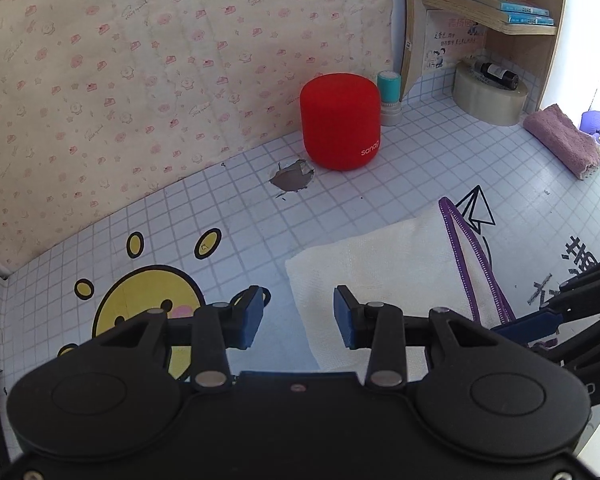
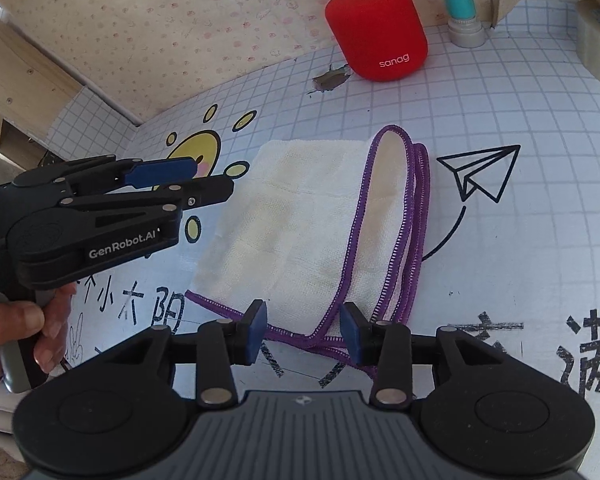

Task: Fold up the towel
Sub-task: 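Grasp the purple edge with the right gripper and pull it straight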

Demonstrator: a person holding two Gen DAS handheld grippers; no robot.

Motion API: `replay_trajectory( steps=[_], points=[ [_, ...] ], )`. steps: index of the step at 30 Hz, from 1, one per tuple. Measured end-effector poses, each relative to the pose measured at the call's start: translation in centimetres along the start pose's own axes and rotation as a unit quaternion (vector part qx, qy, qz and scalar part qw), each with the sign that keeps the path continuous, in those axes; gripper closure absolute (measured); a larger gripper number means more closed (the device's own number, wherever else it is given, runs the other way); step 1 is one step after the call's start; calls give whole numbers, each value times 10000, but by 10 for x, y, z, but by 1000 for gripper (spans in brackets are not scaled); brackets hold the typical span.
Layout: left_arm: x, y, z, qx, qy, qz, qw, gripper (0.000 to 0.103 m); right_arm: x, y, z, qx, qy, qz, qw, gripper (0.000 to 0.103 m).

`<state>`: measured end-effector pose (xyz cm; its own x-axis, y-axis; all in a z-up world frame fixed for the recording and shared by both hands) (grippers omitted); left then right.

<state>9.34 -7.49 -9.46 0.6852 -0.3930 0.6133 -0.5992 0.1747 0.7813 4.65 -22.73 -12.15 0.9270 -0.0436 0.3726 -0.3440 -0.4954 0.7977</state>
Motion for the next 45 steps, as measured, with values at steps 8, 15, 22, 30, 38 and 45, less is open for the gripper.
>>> replay_trajectory(
  steps=[8, 15, 22, 30, 38, 45],
  points=[
    [4, -11, -12, -22, -64, 26, 10000, 62, -4, 3, -1, -96, -529, 80, 9985, 63],
    [12, -22, -30, 196, 189, 20, 9996, 52, -6, 3, -2, -239, -712, 225, 9969, 63],
    [15, -41, -29, 102, 80, -124, 9998, 52, -6, 3, -3, -327, -783, 312, 9959, 65],
    [11, -50, -16, 30, -242, -235, 9994, 52, -7, 5, 0, -625, -632, 323, 9955, 94],
    [4, -49, 4, 36, -917, -127, 9957, 51, -7, 5, 0, -690, -459, 308, 9961, 98],
    [3, -48, 11, 146, -1161, -59, 9931, 51, -6, 10, -4, -729, -278, 360, 9963, 100]
  ],
)
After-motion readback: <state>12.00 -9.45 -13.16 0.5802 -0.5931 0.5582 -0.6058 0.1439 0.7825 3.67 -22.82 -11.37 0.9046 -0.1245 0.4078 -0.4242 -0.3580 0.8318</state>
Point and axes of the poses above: each gripper's, at about its wrist camera, not at the fingertips, and y roughly against the way its jaws point, z to its right, x to its top, the point moved 4 cm from there along -y, roughly the way its jaws point, and after that the axes turned 2 degrees about z, right-handed, at the moved point
